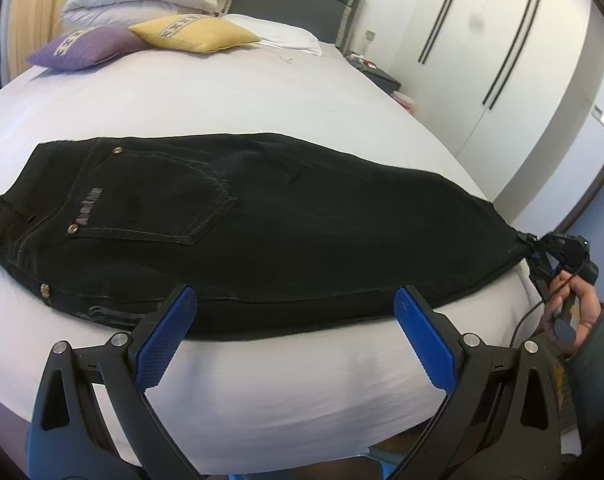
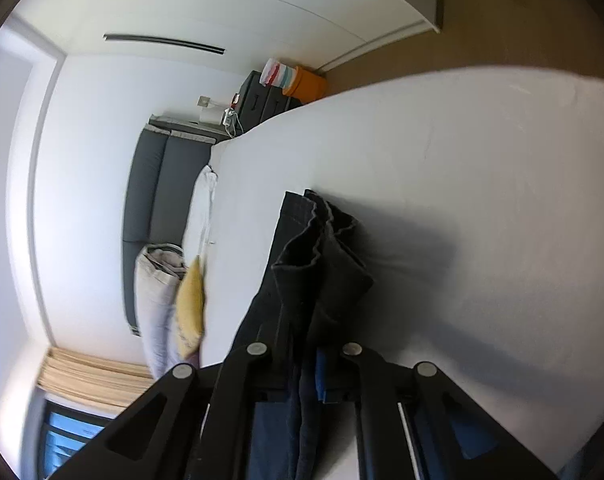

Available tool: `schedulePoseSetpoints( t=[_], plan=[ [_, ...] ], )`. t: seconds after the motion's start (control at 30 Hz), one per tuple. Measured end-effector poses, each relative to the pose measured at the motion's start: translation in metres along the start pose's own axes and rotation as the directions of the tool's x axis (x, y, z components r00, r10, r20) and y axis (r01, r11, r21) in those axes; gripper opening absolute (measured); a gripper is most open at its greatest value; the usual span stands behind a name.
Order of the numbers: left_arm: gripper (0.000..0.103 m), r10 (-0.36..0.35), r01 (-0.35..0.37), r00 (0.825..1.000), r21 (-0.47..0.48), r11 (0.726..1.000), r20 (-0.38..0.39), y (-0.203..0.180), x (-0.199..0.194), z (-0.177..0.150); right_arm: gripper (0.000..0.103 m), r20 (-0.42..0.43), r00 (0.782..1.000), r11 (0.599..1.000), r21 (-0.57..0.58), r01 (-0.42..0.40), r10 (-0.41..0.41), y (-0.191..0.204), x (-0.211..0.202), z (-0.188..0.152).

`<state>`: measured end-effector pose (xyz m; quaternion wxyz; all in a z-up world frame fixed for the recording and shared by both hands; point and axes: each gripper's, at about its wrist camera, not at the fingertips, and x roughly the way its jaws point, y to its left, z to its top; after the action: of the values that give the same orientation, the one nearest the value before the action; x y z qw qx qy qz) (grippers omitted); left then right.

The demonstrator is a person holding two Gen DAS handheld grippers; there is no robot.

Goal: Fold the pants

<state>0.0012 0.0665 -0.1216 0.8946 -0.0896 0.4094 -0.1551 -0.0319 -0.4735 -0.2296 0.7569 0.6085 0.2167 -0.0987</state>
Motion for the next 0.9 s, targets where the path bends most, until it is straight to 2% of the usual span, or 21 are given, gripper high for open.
schedulePoseSetpoints(
  t=[0.1,0.13,0.2,0.23,0.27,0.3,0.33,0.4,0.43,0.47,0.5,0.53,0.57,0.6,0.7,0.77,0.83,0.9],
  plan=[
    [0.101,0.004,-0.003,1.000,-0.030,1.000,0.015,0.012,-0.005,0.001,0.008,0.011,0.999,0.993,-0.113,0.038,-0.037,0.026,-0.001,-0.008],
    [0.101,0.007,-0.006,1.000,-0.041,0.999,0.023,0.017,-0.008,0.001,0.008,0.011,0.999,0.981,-0.191,0.045,-0.044,0.046,0.000,-0.017],
    [0.101,0.016,-0.014,0.999,-0.061,0.998,0.036,0.024,-0.011,0.003,0.008,-0.011,0.999,0.932,-0.361,0.039,-0.046,0.086,0.005,-0.044],
    [0.101,0.024,-0.020,0.999,-0.079,0.997,0.046,0.031,-0.013,0.005,0.008,-0.031,0.998,0.886,-0.463,0.029,-0.048,0.108,0.009,-0.065],
    [0.101,0.027,-0.022,0.998,-0.090,0.996,0.051,0.034,-0.015,0.006,0.008,-0.055,0.997,0.822,-0.570,0.013,-0.054,0.131,0.013,-0.092],
    [0.101,0.030,-0.023,0.998,-0.108,0.994,0.060,0.039,-0.015,0.009,0.008,-0.081,0.995,0.741,-0.672,-0.007,-0.064,0.154,0.017,-0.118],
    [0.101,0.031,-0.021,0.997,-0.133,0.991,0.071,0.046,-0.017,0.012,0.008,-0.100,0.992,0.672,-0.741,-0.022,-0.077,0.170,0.019,-0.139],
    [0.101,0.024,-0.011,0.997,-0.168,0.986,0.077,0.054,-0.016,0.017,0.008,-0.181,0.968,0.415,-0.905,-0.096,-0.171,0.201,0.038,-0.219],
    [0.101,0.003,0.013,0.997,-0.199,0.980,0.079,0.059,-0.013,0.020,0.007,-0.208,0.955,0.347,-0.930,-0.125,-0.212,0.203,0.045,-0.241],
    [0.101,-0.018,0.035,0.997,-0.218,0.975,0.079,0.062,-0.010,0.023,0.007,-0.238,0.933,0.255,-0.952,-0.170,-0.269,0.197,0.059,-0.277],
    [0.101,-0.040,0.058,0.996,-0.232,0.971,0.080,0.064,-0.008,0.026,0.007,-0.246,0.925,0.229,-0.956,-0.183,-0.290,0.194,0.064,-0.289],
    [0.101,-0.071,0.088,0.995,-0.249,0.965,0.076,0.066,-0.002,0.030,0.007,-0.261,0.913,0.221,-0.955,-0.197,-0.313,0.187,0.070,-0.300],
    [0.101,-0.087,0.101,0.994,-0.257,0.961,0.068,0.065,0.002,0.032,0.007,-0.284,0.900,0.242,-0.947,-0.210,-0.330,0.180,0.076,-0.307],
    [0.101,-0.112,0.122,0.992,-0.270,0.955,0.054,0.065,0.008,0.034,0.007,-0.288,0.898,0.247,-0.946,-0.212,-0.333,0.176,0.077,-0.308],
    [0.101,-0.191,0.179,0.982,-0.320,0.930,-0.007,0.062,0.036,0.042,0.007,-0.296,0.900,0.248,-0.943,-0.222,-0.319,0.171,0.072,-0.304],
    [0.101,-0.232,0.206,0.972,-0.353,0.913,-0.033,0.056,0.054,0.049,0.007,-0.306,0.905,0.273,-0.935,-0.227,-0.295,0.172,0.069,-0.297],
    [0.101,-0.293,0.251,0.955,-0.386,0.888,-0.052,0.052,0.070,0.059,0.007,-0.302,0.912,0.275,-0.934,-0.226,-0.279,0.173,0.061,-0.295],
    [0.101,-0.329,0.266,0.941,-0.417,0.869,-0.086,0.049,0.083,0.068,0.007,-0.303,0.916,0.280,-0.932,-0.228,-0.262,0.175,0.057,-0.292]
  ],
)
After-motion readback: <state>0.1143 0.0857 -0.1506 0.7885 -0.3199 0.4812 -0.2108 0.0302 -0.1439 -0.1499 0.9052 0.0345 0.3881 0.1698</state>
